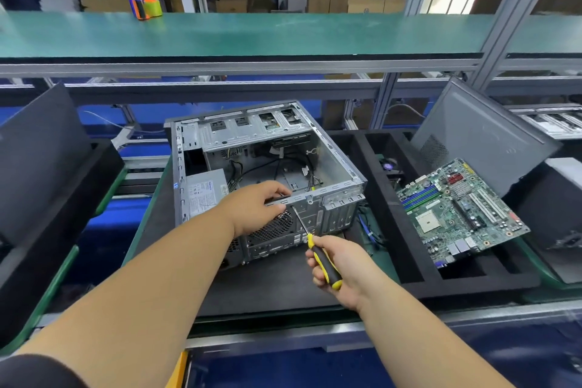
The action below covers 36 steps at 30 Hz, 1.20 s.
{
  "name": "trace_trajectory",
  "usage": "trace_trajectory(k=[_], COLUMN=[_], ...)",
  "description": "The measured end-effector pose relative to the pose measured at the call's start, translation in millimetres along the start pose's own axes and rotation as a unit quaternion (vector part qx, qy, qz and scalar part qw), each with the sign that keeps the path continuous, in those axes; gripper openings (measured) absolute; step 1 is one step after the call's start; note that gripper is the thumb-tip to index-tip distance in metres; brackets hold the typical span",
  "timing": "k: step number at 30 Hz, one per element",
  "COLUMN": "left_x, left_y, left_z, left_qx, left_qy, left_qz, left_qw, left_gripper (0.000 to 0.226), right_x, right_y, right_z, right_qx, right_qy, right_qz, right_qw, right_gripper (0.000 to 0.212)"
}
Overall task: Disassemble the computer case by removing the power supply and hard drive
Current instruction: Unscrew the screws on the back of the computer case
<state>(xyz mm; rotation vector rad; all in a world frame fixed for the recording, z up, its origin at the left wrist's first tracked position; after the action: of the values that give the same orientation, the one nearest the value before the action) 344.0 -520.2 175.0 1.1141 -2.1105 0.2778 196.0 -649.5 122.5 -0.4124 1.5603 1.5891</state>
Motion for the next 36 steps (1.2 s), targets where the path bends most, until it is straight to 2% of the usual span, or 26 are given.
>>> trace_trajectory(k=[10,18,27,31,36], left_x=[2,1,2,3,5], left_y=[1,1,1,3,4], left_z=[-1,-1,-1,-1,0], left_qx=[-0.012,-0.021,-0.024,-0.023,-0.013], left_qy=[-0.007,-0.006,-0.028,-0.028,-0.038], left_qz=[0.004,0.015,0.020,0.030,0.038], left_qw=[1.000,1.000,0.999,0.999,0.998], left_gripper=[0.028,0.029,0.031,0.026,0.016], right_x=[-1,-1,3,4,7], right_y=[6,9,5,4,7], right_z=[0,3,-1,6,10], right_qx=[0.085,0.107,0.141,0.115,0.096], right_qy=[0.116,0.113,0.126,0.084,0.058], right_qz=[-0.110,-0.051,-0.139,-0.103,-0.049], right_qw=[0.984,0.987,0.972,0.984,0.992], right_gripper=[0.022,0.033,0.020,0.018,0.031])
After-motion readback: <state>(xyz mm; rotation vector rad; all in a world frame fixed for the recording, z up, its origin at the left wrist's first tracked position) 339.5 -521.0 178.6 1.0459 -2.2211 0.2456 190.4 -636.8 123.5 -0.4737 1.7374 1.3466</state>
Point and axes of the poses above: each hand's wrist, its own y-axis away from the middle knuckle, its own z-axis out of the palm, x = y × z, the point moved 5 cm from there along -y, towards the middle knuckle, and after that the axes turned 9 degrees about y, right-handed, at the moved point
